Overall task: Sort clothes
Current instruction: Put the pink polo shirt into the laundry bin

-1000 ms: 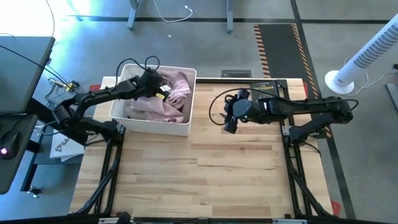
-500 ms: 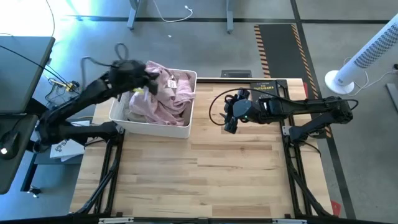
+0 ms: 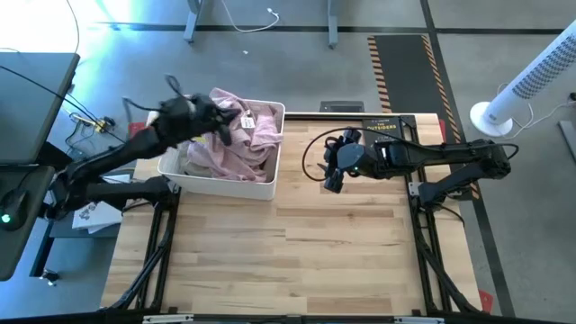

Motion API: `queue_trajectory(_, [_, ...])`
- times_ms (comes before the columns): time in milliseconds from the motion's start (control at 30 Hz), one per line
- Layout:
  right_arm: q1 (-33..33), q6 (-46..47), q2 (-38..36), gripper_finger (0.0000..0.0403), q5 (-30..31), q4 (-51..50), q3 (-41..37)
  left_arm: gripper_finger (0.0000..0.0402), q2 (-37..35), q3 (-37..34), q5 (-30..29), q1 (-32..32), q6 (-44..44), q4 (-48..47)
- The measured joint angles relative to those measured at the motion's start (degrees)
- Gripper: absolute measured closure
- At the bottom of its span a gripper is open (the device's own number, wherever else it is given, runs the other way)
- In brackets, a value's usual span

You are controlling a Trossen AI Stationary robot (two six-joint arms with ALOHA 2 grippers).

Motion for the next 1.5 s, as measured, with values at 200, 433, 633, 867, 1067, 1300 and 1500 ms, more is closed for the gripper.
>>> queue_trajectory(200, [0.0,0.0,0.0,0.0142,0.0,0.0,0.0,0.0401,8.9,-8.9,-4.0,1.3,-1.3,2.4])
queue_trajectory(433, [0.0,-0.9,0.0,0.0142,0.0,0.1,0.0,0.0401,18.5,-11.3,-2.7,2.8,-3.3,2.4])
queue_trajectory(633, [0.0,-1.3,0.0,0.0142,0.0,0.5,0.0,0.0401,17.5,-6.9,-2.8,2.7,-3.7,-1.0])
queue_trajectory(867, [0.0,-1.3,0.0,0.0142,-0.1,0.5,0.0,0.0401,8.9,4.2,-4.7,-0.1,-2.7,-6.9])
queue_trajectory(1067, [0.0,-1.3,0.0,0.0142,-0.4,0.5,0.0,0.0401,6.0,6.1,-1.7,-4.8,-2.7,-1.7])
queue_trajectory(1300, [0.0,-1.1,0.0,0.0142,-0.4,0.5,0.0,0.0401,16.9,6.1,3.8,-9.5,-1.4,-1.7])
queue_trajectory(1500, [0.0,-1.1,0.0,0.0142,-0.5,0.5,0.0,0.0401,28.9,6.2,1.1,-8.6,-1.7,-10.6])
